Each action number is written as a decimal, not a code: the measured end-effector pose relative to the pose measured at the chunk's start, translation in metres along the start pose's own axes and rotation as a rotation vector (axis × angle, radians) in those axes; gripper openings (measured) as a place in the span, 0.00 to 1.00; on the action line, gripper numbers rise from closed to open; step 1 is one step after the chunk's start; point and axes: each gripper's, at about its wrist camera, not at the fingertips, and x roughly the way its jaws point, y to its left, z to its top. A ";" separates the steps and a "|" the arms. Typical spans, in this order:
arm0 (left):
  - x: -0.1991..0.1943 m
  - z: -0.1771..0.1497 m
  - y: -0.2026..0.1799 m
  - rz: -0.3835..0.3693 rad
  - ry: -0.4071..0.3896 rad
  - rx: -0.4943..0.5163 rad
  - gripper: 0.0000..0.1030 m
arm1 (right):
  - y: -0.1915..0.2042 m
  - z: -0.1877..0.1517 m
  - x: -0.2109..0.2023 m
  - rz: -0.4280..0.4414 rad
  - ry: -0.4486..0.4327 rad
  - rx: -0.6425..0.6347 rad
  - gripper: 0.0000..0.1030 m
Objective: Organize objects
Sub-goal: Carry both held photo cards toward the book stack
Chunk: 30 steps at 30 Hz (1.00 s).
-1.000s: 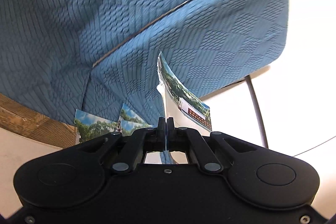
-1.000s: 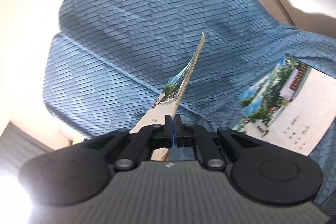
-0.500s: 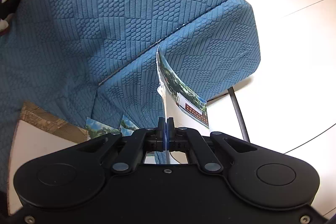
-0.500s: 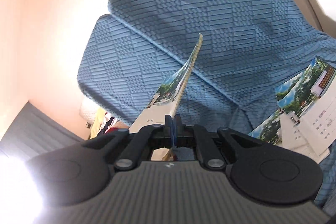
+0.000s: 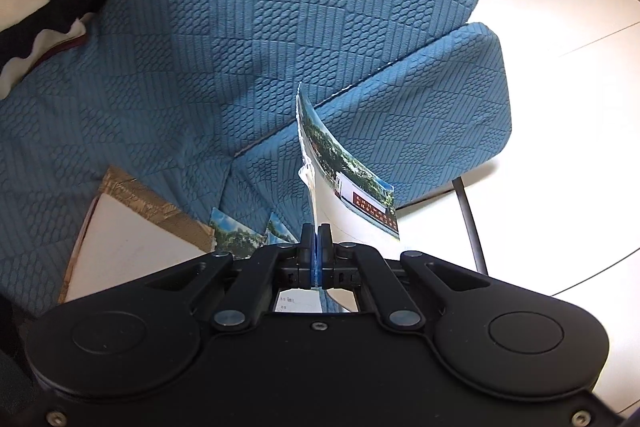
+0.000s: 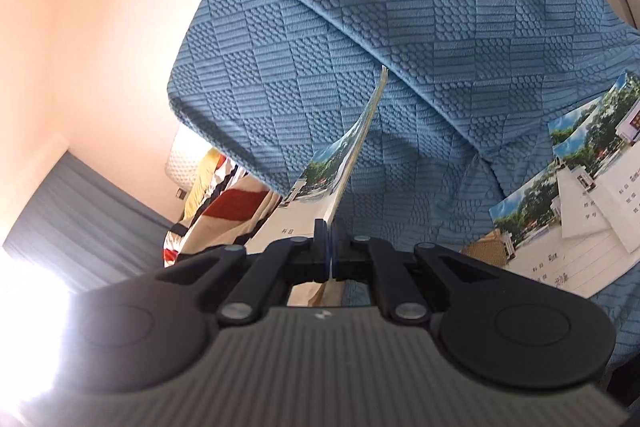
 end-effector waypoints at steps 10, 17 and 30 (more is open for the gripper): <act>-0.012 -0.023 0.032 0.065 0.004 -0.030 0.00 | -0.010 -0.028 0.008 -0.015 0.077 -0.021 0.04; -0.013 -0.041 0.055 0.135 0.012 -0.037 0.00 | -0.023 -0.049 0.020 -0.037 0.137 -0.025 0.04; 0.004 -0.076 0.109 0.239 0.091 -0.130 0.00 | -0.059 -0.083 0.043 -0.135 0.251 -0.042 0.04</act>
